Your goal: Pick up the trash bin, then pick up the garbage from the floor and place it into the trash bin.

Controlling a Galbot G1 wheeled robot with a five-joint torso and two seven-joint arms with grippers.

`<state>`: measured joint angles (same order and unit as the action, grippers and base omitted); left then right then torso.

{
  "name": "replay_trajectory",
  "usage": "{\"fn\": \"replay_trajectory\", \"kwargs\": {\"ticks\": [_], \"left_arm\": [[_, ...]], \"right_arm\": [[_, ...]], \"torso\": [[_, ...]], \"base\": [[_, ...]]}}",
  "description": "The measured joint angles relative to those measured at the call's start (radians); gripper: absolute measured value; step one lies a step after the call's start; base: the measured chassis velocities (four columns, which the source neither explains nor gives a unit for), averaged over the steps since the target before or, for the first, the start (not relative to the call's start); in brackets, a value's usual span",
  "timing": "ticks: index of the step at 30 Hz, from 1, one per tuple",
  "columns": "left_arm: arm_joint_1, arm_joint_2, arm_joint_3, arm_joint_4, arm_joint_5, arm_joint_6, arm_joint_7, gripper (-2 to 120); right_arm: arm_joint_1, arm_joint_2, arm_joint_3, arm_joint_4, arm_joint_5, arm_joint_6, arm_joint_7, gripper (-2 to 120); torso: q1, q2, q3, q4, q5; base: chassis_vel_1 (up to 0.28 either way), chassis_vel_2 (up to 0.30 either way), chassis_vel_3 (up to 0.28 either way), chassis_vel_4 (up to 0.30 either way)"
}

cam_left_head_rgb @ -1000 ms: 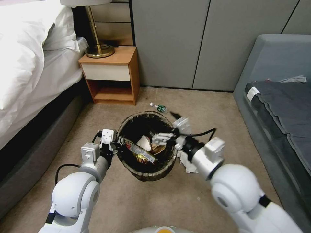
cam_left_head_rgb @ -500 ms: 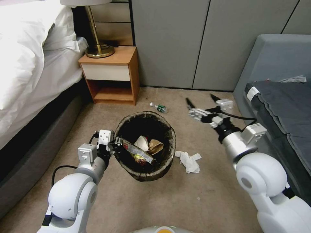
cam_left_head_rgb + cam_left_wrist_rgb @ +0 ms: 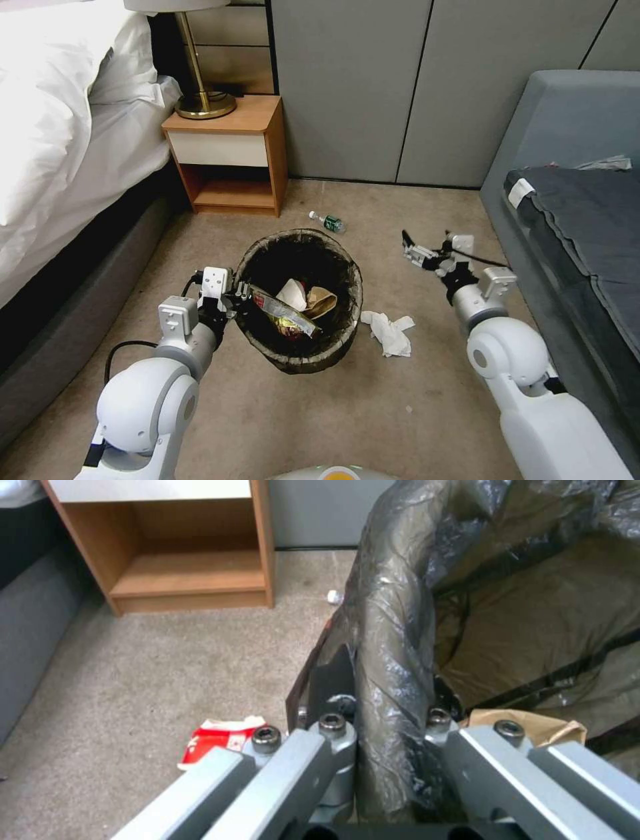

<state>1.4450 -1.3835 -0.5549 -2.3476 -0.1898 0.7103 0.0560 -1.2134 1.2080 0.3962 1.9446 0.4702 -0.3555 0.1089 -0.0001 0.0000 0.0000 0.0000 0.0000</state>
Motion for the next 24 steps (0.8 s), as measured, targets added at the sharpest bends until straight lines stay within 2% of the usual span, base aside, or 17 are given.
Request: {"fn": "replay_trajectory", "kwargs": {"ticks": [9,24], "left_arm": [[-0.001,0.004,-0.002,-0.001,-0.003,0.001,-0.001,2],[-0.003,-0.003,0.003,0.003,-0.002,0.003,-0.002,2]], "right_arm": [[0.026,0.058,-0.035,-0.202,-0.022,0.011,-0.043,100],[0.072,0.114,-0.060,-0.447,-0.097,0.051,-0.057,100]], "torso": [[0.000,0.000,0.000,0.0000,0.0000],[0.000,0.000,0.000,0.0000,0.0001]], "base": [[0.000,0.000,0.000,0.000],[0.000,0.000,0.000,0.000]]}}
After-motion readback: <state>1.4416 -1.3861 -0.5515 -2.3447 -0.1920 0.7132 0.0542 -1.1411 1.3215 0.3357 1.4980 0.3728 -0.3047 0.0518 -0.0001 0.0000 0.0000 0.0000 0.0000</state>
